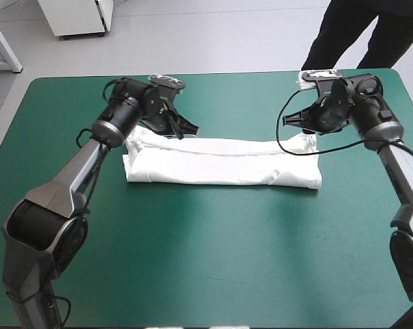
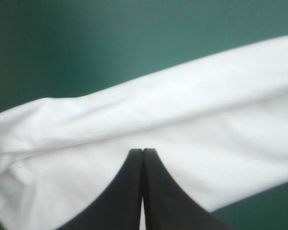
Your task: Fold the cloth
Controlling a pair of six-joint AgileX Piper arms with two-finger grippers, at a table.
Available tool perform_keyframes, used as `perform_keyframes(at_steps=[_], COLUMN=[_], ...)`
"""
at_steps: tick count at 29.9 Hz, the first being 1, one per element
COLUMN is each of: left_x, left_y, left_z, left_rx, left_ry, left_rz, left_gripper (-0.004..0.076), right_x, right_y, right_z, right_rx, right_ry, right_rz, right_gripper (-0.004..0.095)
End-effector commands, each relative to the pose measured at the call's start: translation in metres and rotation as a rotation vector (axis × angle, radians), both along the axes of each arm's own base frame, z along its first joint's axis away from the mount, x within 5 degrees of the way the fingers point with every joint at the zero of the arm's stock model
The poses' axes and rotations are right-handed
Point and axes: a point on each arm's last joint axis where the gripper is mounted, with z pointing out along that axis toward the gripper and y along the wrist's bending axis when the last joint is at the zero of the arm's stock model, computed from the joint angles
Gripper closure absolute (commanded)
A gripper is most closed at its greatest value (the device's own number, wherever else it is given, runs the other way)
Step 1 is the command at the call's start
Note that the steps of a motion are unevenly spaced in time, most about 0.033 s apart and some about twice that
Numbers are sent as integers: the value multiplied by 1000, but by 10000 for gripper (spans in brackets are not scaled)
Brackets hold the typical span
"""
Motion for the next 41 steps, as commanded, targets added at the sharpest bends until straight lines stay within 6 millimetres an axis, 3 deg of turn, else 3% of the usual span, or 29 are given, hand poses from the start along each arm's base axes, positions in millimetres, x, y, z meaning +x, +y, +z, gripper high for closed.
perform_keyframes(at_steps=[1,5,8,19,28,34,38,41], left_x=[-26,-34,-32,-12,-5,-5,-5,-5], left_y=[-33,-63,-71,-86,-91,-92,-93,-93], left_z=[38,25,14,-47,-73,-79,-79,-79], left_rx=[-92,-99,-122,-75,-44,-47,-52,-51], left_ry=[-124,-110,-76,59,104,121,125,124], left_rz=[-101,-158,-112,-56,-53,-51,-52,-55], left_gripper=[746,746,746,746,746,746,746,746], right_x=[-14,-18,-21,-23,-27,-24,-25,-29], right_y=[-7,-8,-8,-9,-9,-41,-73,-88], right_z=[34,38,41,44,45,41,15,-10], right_rx=[10,8,9,13,31,175,321,387], right_ry=[-102,-103,-110,-118,-100,-67,22,81], right_rz=[-12,-13,-13,-13,-22,-107,-131,-138], right_gripper=[559,559,560,561,561,561,560,506])
